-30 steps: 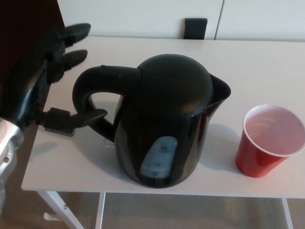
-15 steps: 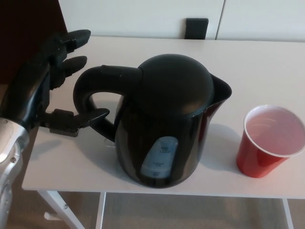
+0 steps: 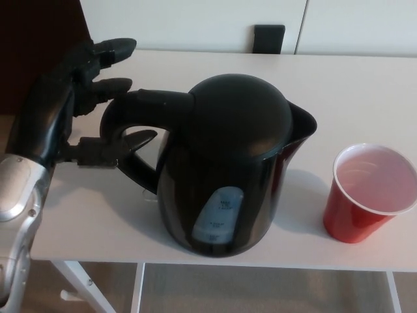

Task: The robot walk towards a table in front and uses its left hand to pick up the pot from the base and pour water to the cup on the right hand side

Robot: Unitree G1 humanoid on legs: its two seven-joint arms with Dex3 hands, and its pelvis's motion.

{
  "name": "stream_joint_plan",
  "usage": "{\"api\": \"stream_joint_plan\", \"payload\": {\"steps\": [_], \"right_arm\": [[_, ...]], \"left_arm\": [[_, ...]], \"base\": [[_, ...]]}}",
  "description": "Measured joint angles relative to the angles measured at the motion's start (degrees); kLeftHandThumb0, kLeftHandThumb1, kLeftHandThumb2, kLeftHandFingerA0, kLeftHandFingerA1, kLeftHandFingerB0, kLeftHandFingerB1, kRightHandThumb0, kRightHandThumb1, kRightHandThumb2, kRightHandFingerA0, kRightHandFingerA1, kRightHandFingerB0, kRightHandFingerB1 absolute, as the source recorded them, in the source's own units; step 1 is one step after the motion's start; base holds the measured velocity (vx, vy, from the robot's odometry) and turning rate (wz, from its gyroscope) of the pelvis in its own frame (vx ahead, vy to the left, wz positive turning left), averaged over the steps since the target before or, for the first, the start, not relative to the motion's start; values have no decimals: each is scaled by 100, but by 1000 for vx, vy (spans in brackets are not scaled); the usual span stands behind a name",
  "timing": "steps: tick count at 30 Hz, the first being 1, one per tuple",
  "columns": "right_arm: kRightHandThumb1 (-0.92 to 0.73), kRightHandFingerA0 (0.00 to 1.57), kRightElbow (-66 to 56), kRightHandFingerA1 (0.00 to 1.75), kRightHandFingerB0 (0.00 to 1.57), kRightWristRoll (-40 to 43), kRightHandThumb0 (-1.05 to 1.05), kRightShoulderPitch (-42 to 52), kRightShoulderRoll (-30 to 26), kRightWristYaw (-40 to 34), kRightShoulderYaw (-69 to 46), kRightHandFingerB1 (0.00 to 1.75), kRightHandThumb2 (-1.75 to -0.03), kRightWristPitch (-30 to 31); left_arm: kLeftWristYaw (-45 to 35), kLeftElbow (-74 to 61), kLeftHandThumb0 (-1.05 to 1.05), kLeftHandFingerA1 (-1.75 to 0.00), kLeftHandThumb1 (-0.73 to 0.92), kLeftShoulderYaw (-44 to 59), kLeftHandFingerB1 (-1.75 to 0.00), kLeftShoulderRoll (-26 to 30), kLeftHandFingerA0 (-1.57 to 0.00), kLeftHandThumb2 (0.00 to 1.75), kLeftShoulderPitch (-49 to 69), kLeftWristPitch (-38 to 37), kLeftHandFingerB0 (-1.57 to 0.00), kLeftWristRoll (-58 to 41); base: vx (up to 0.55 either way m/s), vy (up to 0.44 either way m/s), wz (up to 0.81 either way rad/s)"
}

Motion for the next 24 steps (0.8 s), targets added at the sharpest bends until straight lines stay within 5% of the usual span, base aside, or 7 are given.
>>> {"api": "stream_joint_plan", "payload": {"steps": [5,6,9,10,24], "right_arm": [[-43,38,70,59,22,2,-12,-45,0,0,5,51,-87,0],[-43,39,57,59,22,4,-13,-41,2,2,4,51,-87,-1],[-42,36,-101,57,22,14,-13,-24,20,6,3,51,-86,19],[-43,37,-134,58,21,15,-13,-23,26,6,3,50,-87,25],[-43,36,-271,58,20,125,-11,-233,93,91,-127,50,-87,201]], "left_arm": [[171,39,-45,-56,34,-124,-49,-144,-46,66,0,2,-37,260],[206,52,-40,-50,40,-146,-42,-171,-50,52,1,2,-40,312],[271,125,-41,-50,41,-180,-42,-210,-50,52,5,1,-40,452],[280,136,-47,-56,35,-180,-49,-214,-46,66,6,1,-37,479],[306,526,-43,-54,35,-43,-47,-280,-44,65,5,-44,-37,559]], "base": [[0,0,0],[0,0,0],[0,0,0],[0,0,0],[0,0,0]]}}
